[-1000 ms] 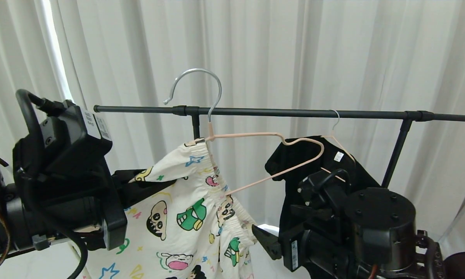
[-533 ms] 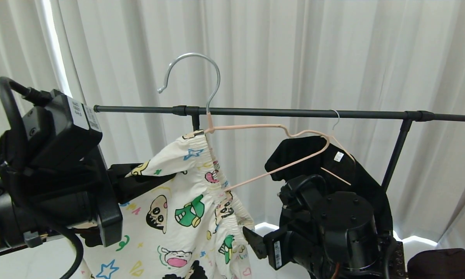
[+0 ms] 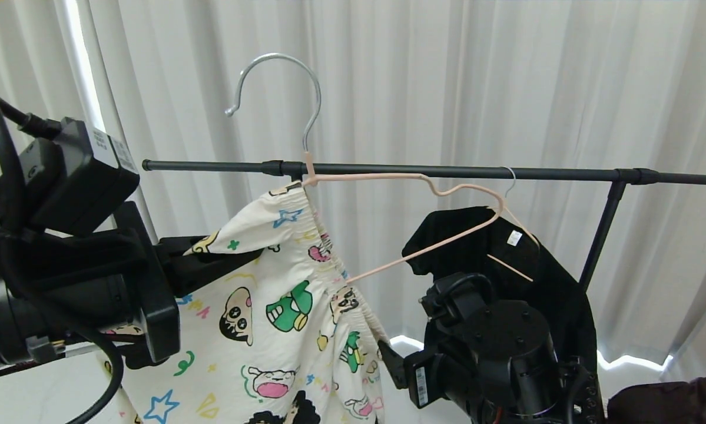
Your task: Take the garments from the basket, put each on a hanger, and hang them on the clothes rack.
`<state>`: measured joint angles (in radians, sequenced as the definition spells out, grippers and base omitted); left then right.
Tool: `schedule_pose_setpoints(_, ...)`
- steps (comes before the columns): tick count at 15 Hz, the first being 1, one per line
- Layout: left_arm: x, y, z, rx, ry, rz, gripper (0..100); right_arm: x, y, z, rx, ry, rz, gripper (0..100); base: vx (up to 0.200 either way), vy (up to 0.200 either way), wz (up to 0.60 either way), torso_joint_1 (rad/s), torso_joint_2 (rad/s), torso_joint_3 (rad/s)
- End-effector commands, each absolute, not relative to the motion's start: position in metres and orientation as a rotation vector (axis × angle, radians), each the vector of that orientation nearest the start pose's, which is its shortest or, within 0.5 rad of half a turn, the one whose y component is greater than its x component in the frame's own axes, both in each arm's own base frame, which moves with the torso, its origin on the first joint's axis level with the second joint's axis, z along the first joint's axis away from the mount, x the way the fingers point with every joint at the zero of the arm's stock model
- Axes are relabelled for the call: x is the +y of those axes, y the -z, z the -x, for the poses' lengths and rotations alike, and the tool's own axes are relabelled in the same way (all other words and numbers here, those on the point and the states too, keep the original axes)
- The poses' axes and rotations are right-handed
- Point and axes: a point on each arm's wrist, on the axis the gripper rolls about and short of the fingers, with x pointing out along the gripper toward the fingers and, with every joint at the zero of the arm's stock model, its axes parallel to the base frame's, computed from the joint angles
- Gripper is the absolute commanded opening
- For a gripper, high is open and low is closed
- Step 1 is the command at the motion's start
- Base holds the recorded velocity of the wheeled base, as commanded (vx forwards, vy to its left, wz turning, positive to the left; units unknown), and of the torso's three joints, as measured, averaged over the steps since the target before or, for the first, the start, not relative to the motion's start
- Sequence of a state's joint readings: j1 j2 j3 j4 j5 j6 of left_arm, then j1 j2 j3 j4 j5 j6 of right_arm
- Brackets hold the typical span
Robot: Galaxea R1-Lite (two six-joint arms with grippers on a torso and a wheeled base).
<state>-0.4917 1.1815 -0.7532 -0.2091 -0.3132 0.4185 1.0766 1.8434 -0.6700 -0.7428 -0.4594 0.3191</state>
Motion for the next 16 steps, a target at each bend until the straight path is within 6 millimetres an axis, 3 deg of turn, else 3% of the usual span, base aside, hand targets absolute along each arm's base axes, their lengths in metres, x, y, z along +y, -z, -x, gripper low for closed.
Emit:
schedule_pose_setpoints(1, -0.088, -0.251, -0.152, 0.057, 0.832, -0.413, 0, 0.266, -0.115, -0.158, 0.403, -0.526, -0.001, 0, 0.0, 0.0, 0.0, 0.0, 0.0, 0.0)
schedule_pose_setpoints(5, -0.079, -0.233, -0.152, 0.112, 0.795, -0.444, 0, 0.249, -0.118, -0.183, 0.367, -0.399, 0.032, 0, 0.0, 0.0, 0.0, 0.0, 0.0, 0.0)
schedule_pose_setpoints(9, -0.065, -0.208, -0.151, 0.095, 0.722, -0.464, 0, 0.224, -0.134, -0.203, 0.317, -0.31, 0.027, 0, 0.0, 0.0, 0.0, 0.0, 0.0, 0.0)
schedule_pose_setpoints(12, -0.061, -0.193, -0.137, 0.117, 0.773, -0.459, 0, 0.213, -0.145, -0.208, 0.289, -0.288, 0.025, 0, 0.0, 0.0, 0.0, 0.0, 0.0, 0.0)
schedule_pose_setpoints(16, -0.06, -0.175, -0.139, 0.188, 0.787, -0.476, 0, 0.209, -0.152, -0.205, 0.27, -0.292, 0.01, 0, 0.0, 0.0, 0.0, 0.0, 0.0, 0.0)
